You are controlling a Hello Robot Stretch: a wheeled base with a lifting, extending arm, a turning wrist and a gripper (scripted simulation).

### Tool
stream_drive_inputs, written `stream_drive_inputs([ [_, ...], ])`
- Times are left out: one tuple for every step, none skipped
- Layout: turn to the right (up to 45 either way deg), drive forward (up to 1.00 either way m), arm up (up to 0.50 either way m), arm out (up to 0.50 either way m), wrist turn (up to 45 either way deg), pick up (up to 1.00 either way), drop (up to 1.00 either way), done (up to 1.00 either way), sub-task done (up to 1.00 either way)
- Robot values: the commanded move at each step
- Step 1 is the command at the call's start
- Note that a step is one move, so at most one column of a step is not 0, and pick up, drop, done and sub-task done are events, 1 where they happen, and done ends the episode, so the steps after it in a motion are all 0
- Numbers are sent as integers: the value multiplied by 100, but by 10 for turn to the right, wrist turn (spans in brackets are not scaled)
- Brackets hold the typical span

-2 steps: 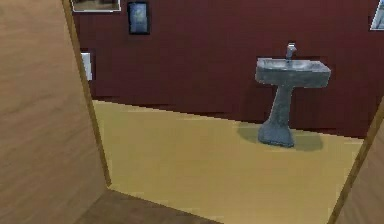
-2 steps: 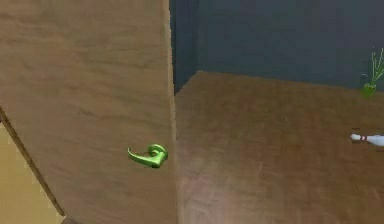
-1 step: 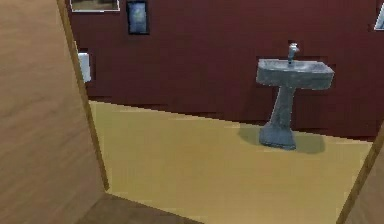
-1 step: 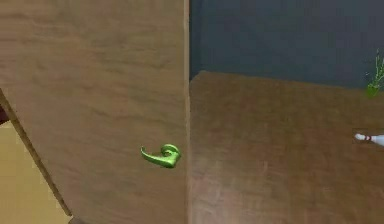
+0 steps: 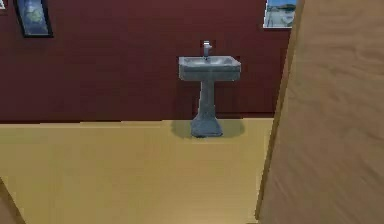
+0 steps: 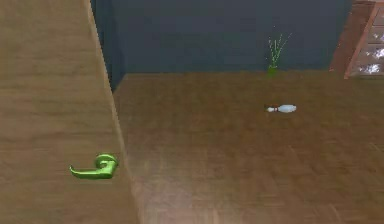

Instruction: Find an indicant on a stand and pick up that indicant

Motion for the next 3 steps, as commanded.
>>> stream_drive_inputs([
  [0, 100, 0, 0, 0, 0, 0, 0, 0],
  [60, 0, 0, 0, 0, 0, 0, 0, 0],
  [0, 35, 0, 0, 0, 0, 0, 0, 0],
])
